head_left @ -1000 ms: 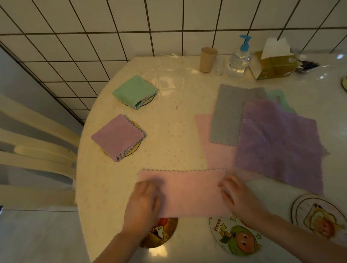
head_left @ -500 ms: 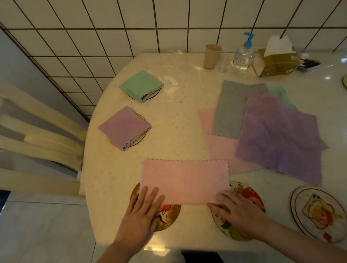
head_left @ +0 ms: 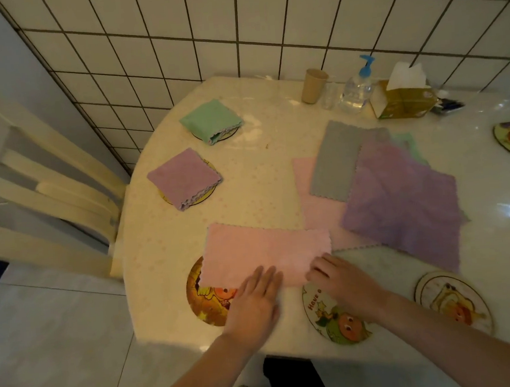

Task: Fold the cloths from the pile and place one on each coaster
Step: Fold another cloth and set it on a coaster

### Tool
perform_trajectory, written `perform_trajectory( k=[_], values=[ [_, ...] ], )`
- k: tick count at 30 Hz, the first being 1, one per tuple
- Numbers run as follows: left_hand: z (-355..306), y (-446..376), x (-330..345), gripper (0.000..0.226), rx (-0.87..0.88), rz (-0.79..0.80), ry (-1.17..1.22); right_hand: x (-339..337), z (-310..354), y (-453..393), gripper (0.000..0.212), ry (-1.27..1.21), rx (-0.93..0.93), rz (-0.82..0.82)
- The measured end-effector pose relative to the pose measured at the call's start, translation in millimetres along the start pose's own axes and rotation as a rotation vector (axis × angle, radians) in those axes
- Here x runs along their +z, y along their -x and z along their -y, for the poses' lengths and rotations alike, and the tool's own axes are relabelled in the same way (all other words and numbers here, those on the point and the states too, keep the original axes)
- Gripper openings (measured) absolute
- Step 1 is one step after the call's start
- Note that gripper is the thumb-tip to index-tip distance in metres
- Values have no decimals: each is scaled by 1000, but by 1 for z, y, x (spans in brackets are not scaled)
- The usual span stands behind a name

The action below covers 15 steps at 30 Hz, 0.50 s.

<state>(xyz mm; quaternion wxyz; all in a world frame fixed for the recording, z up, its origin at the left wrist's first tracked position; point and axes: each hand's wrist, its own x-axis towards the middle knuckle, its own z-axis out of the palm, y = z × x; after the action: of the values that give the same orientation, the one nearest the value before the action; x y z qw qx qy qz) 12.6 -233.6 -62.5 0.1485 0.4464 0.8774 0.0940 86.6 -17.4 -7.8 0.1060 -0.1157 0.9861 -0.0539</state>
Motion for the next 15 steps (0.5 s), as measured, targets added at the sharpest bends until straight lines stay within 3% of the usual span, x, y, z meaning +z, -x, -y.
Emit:
perform_trajectory(
  k=[4,8,10,13,15],
  values=[
    [-34,-20,-3,56,-89,-40,83,-12,-4,1,48,-182,-115,-44],
    [-46,-32,-3,28,-117,-219,89,-27,-16,-4,26,-407,-237,5],
    [-47,-30,-5,29,-106,-231,75,-35,-32,-15,25,-406,-297,5],
    [-50,-21,-8,38,-121,-182,46,-28,-74,-39,63,-196,-341,26],
    [-52,-13,-1,41,-141,-138,105,-17,-96,-59,91,-23,-478,81]
  ],
)
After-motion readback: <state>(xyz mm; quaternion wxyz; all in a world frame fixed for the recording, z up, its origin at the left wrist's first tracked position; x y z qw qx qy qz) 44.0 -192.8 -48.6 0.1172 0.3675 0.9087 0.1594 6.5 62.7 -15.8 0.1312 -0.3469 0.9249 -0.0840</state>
